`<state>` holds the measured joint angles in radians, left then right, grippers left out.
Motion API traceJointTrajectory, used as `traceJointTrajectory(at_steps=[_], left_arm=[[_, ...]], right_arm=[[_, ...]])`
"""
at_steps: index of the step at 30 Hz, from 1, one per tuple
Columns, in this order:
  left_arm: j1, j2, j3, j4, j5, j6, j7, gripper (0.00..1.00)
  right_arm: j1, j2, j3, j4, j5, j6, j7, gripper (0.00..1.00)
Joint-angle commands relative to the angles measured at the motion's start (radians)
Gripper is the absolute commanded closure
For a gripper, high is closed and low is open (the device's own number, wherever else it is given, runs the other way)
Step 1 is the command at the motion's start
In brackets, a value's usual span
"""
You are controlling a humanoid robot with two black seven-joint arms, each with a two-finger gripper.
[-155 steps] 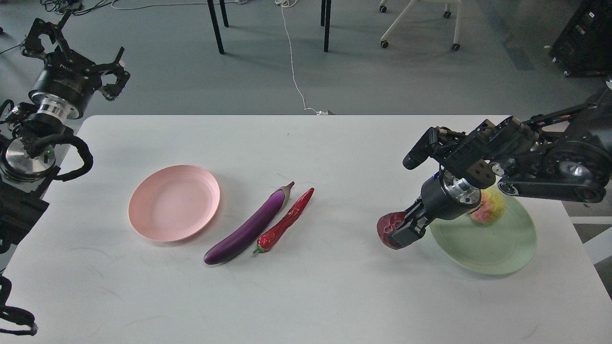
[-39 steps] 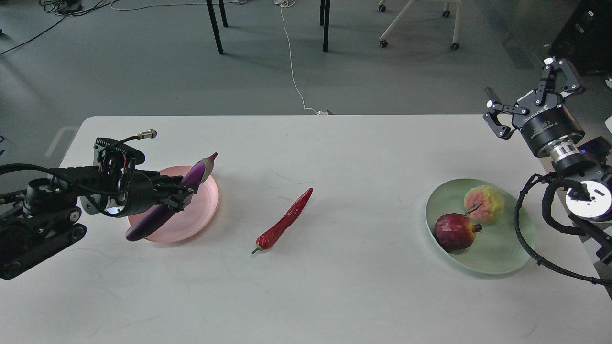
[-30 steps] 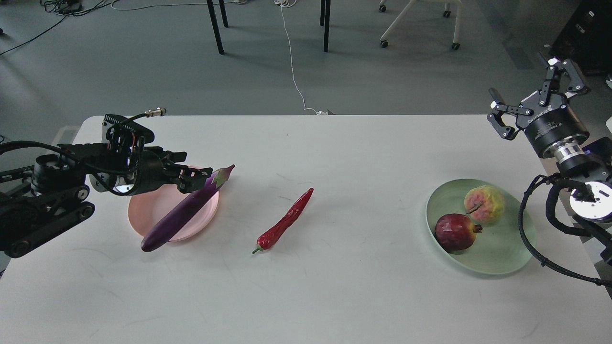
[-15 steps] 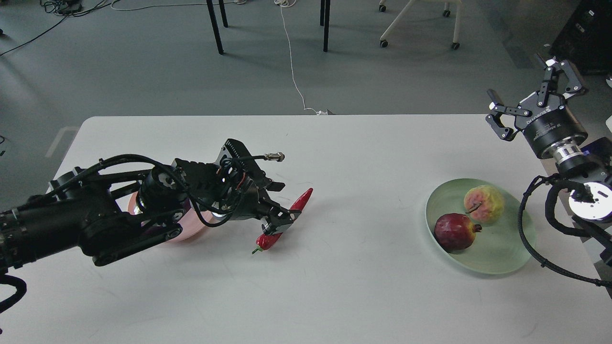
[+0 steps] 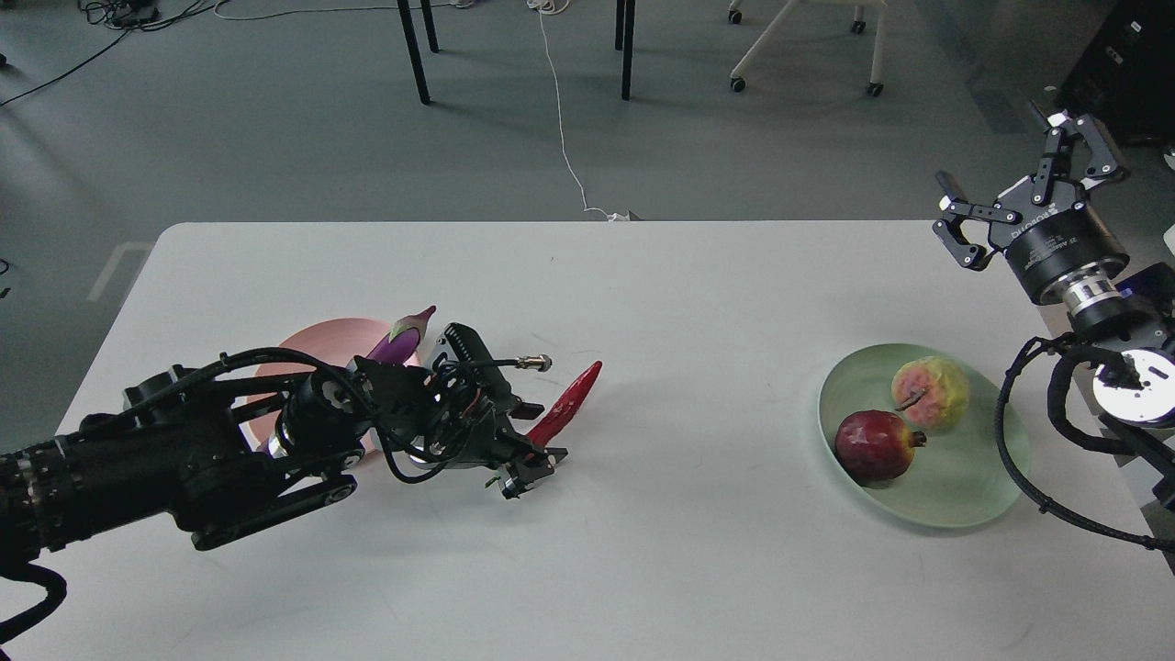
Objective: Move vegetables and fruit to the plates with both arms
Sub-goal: 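Release the eggplant and grasp the red chili pepper with the left hand, then carry the chili pepper onto the pink plate and release it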
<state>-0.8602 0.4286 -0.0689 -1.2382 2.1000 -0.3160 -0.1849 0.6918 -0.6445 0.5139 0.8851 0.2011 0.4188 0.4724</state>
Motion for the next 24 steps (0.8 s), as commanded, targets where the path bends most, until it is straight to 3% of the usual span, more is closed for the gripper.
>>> traceJointTrajectory(at_steps=[1,7,10,15,20,24], left_arm=[[0.01,0.007,-0.006,0.002,0.0,0.0,-0.002,0.79],[0.018,0.03,-0.017,0.0,-0.001,0.0,-0.001,0.91],[0.015,0.067,-0.029,-0.024,-0.003,0.0,-0.002,0.91],[0.012,0.218,-0.169,-0.184,-0.041,-0.005,-0.01,0.91],[0.015,0.409,-0.181,-0.181,-0.132,0.006,-0.082,0.89],[0.047,0.487,-0.177,-0.112,-0.141,0.035,-0.1,0.89]], right_arm=[[0.003,0.0,-0.002,0.002,0.0,0.0,0.0,0.01],[0.006,-0.001,-0.002,0.0,0.0,0.0,-0.002,0.01],[0.008,-0.001,-0.002,0.0,-0.002,0.0,-0.002,0.01],[0.011,-0.003,-0.002,0.0,-0.002,0.0,-0.002,0.01],[0.011,-0.006,-0.002,-0.003,-0.002,0.0,-0.002,0.01],[0.009,-0.006,-0.002,-0.003,-0.002,0.0,-0.002,0.01]])
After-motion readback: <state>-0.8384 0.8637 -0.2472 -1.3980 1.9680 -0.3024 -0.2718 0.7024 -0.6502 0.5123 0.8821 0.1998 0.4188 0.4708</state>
